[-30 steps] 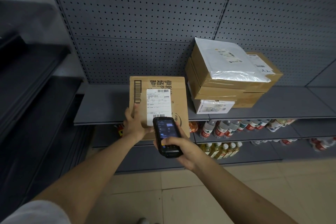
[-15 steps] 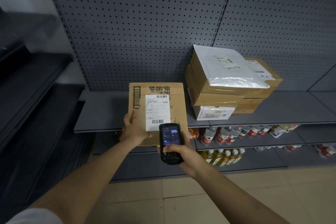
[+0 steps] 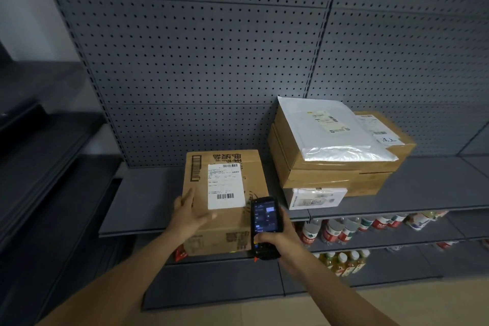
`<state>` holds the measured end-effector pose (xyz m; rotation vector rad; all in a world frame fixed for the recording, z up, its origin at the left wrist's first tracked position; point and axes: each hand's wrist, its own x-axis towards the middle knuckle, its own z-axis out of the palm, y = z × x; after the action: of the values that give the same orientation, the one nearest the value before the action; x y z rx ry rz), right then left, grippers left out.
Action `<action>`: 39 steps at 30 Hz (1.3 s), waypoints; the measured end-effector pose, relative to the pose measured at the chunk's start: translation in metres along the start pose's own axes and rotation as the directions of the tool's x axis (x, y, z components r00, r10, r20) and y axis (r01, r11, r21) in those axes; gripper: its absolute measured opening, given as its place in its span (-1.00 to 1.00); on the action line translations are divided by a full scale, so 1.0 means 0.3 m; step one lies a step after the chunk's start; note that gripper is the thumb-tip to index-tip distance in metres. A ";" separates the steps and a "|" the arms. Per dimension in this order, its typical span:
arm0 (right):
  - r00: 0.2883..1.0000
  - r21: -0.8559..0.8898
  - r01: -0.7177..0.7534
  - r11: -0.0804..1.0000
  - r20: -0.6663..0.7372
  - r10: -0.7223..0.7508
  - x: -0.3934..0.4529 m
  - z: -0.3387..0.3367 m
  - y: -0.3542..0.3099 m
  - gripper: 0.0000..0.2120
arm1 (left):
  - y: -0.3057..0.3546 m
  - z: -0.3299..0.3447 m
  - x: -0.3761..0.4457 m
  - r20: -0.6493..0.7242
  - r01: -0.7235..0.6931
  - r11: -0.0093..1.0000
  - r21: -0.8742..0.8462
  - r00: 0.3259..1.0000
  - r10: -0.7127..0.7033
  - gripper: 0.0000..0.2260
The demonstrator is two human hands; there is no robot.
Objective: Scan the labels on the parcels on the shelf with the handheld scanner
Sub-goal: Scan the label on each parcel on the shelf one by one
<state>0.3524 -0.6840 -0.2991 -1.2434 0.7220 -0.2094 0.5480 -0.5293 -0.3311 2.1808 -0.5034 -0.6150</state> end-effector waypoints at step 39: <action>0.995 -0.302 0.029 0.953 -0.085 -0.058 0.436 -0.080 -0.187 0.01 | 0.140 0.054 0.421 0.170 -0.101 0.976 0.192 0.983 0.068 0.19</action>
<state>0.4510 -0.7896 -0.3013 -1.5488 0.8292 -0.1996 0.6339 -0.6321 -0.3401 2.2938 -0.7707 -0.7264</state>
